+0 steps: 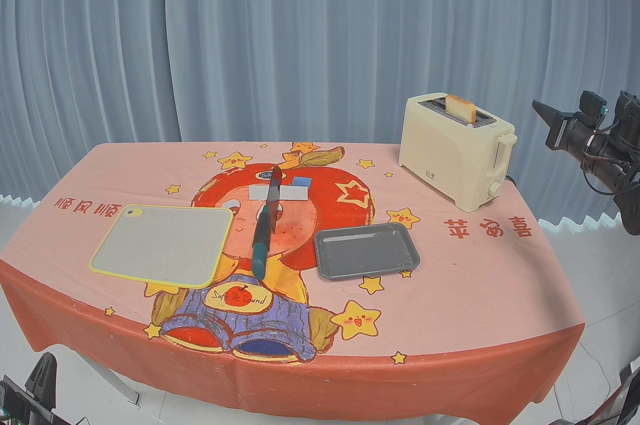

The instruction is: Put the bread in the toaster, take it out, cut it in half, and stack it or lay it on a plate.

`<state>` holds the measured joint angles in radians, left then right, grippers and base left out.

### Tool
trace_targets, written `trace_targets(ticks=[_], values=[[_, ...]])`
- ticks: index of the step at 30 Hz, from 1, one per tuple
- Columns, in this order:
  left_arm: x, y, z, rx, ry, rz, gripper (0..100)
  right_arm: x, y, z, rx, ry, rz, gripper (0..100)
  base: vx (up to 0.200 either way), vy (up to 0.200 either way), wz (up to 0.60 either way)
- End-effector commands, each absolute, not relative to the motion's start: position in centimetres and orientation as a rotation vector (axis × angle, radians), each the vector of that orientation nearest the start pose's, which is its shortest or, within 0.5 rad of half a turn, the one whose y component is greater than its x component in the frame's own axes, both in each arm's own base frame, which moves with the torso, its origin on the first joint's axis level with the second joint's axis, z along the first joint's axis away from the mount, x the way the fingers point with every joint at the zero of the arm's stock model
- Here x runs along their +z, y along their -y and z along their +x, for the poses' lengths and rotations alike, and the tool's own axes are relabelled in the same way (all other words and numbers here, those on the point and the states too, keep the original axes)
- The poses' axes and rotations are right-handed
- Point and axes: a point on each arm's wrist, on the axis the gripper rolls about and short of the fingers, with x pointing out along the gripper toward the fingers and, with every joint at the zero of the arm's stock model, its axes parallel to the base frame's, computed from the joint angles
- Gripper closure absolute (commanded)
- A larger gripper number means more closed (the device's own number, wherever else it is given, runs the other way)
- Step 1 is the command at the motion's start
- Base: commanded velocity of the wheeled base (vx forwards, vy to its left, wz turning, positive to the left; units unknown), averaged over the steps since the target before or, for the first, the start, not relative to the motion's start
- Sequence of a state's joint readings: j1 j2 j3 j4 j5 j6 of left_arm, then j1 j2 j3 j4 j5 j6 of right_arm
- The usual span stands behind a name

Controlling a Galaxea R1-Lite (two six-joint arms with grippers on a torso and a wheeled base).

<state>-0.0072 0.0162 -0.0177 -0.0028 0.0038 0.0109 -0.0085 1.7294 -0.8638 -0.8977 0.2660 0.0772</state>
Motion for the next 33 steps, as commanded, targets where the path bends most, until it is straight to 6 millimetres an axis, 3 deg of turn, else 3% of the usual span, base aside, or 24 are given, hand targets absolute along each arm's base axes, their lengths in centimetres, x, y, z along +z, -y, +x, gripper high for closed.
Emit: trace_targets(ticks=[1,33], values=[[7.6,0.0,-2.2,-0.002,-0.012,0.011,100,20.8,-0.2,32.5,0.256,0.001,0.075,100,0.000,0.000,0.00],[7.6,0.0,-2.2,-0.003,-0.012,0.011,100,19.5,0.9,33.9,0.225,-0.030,0.065,100,0.000,0.000,0.00]])
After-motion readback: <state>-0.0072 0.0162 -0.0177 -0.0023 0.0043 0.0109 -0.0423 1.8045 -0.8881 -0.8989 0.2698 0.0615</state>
